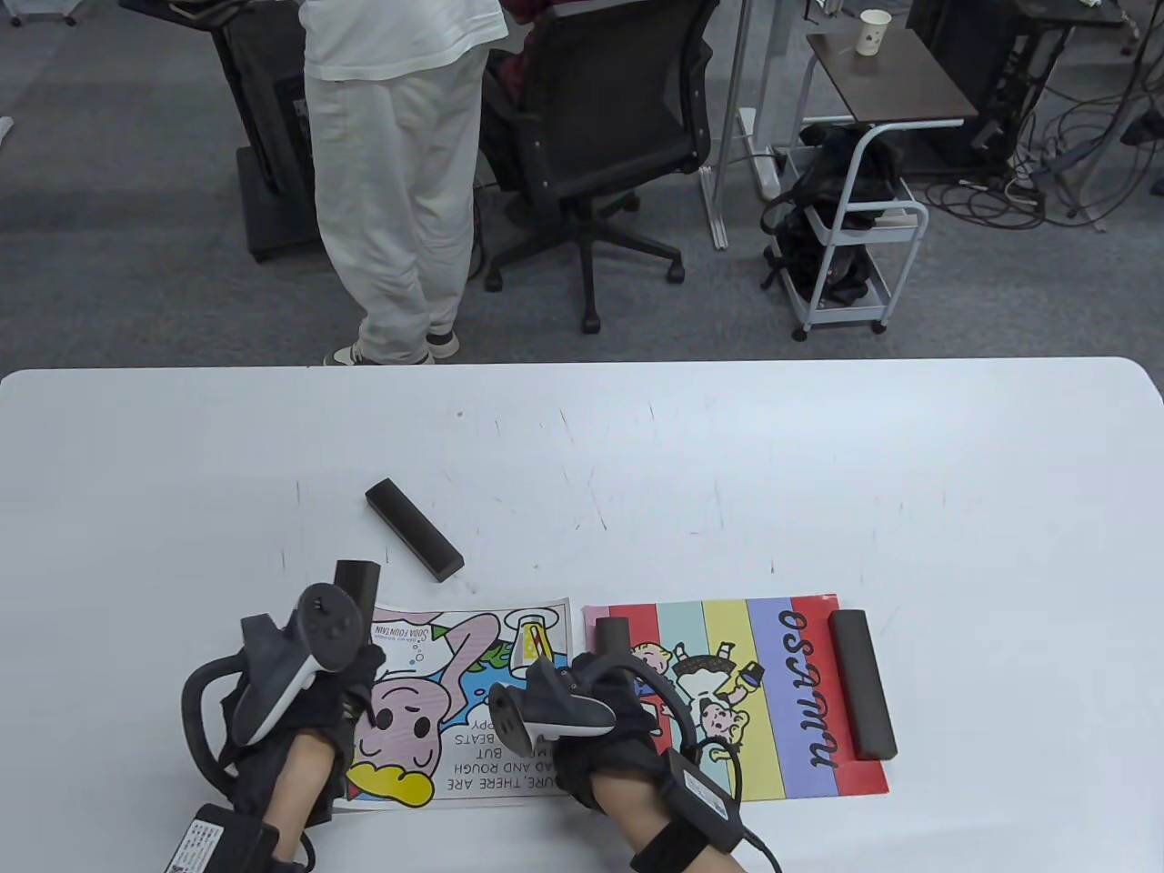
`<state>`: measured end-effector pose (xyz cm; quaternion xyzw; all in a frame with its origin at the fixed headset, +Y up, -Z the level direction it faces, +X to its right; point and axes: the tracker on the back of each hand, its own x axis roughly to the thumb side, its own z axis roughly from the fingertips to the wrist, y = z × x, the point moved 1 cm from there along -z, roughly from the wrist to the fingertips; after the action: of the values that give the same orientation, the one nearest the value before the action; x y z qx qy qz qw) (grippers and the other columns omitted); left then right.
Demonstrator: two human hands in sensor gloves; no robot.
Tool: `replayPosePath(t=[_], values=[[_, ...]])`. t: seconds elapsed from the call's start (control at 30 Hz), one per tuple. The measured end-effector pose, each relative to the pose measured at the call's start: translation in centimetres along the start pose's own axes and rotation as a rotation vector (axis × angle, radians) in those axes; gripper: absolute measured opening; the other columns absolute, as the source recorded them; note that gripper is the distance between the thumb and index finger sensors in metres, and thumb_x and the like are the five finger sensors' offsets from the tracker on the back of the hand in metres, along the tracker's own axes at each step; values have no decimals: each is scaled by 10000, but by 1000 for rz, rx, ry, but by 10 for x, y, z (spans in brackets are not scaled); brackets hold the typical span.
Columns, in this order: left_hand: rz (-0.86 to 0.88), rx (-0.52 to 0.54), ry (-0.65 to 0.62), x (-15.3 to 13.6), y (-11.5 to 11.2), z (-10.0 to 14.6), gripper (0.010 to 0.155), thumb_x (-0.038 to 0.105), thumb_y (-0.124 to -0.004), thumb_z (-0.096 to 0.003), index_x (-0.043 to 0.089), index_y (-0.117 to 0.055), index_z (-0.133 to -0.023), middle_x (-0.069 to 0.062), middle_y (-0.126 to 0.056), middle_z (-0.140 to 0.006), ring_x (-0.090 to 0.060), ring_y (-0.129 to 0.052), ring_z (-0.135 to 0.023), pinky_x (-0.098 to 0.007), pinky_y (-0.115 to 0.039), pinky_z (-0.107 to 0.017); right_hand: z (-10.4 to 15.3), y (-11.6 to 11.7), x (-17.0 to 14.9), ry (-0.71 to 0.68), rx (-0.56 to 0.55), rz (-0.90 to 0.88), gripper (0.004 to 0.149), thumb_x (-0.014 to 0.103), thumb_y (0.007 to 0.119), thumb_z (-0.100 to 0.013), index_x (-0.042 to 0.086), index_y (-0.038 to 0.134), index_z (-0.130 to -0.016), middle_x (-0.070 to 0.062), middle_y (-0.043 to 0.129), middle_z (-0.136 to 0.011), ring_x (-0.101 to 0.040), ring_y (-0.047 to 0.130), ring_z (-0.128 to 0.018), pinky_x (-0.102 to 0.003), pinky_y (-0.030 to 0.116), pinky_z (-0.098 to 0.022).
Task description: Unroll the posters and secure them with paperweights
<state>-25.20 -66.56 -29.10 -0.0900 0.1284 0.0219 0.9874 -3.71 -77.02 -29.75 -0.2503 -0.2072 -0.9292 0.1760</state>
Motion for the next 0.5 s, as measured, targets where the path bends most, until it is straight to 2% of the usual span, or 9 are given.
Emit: replayPosePath(t=[0.1, 0.2, 0.5], values=[[-60, -86, -23, 15, -20, -1, 702, 593, -797, -407, 47, -801, -848, -155, -943, -682, -204, -1101, -456, -311, -934, -289, 0, 0, 0, 1, 0, -3, 858, 490, 843, -286, 231, 428, -990, -86, 422, -1110, -350, 405, -1039, -539, 441, -728], [-133, -143, 10, 15, -36, -7, 705, 598, -793, -407, 42, -809, -840, -154, -951, -668, -197, -1111, -438, -302, -942, -273, 0, 0, 0, 1, 1, -4, 857, 490, 842, -287, 232, 426, -990, -87, 421, -1110, -350, 406, -1039, -539, 441, -728], [-174, -259, 193, -25, -71, -33, 705, 594, -789, -407, 40, -802, -842, -156, -945, -672, -197, -1114, -440, -301, -944, -272, -1, 1, 0, -1, 0, -7, 856, 490, 841, -288, 232, 425, -990, -84, 418, -1110, -350, 402, -1039, -539, 440, -728]])
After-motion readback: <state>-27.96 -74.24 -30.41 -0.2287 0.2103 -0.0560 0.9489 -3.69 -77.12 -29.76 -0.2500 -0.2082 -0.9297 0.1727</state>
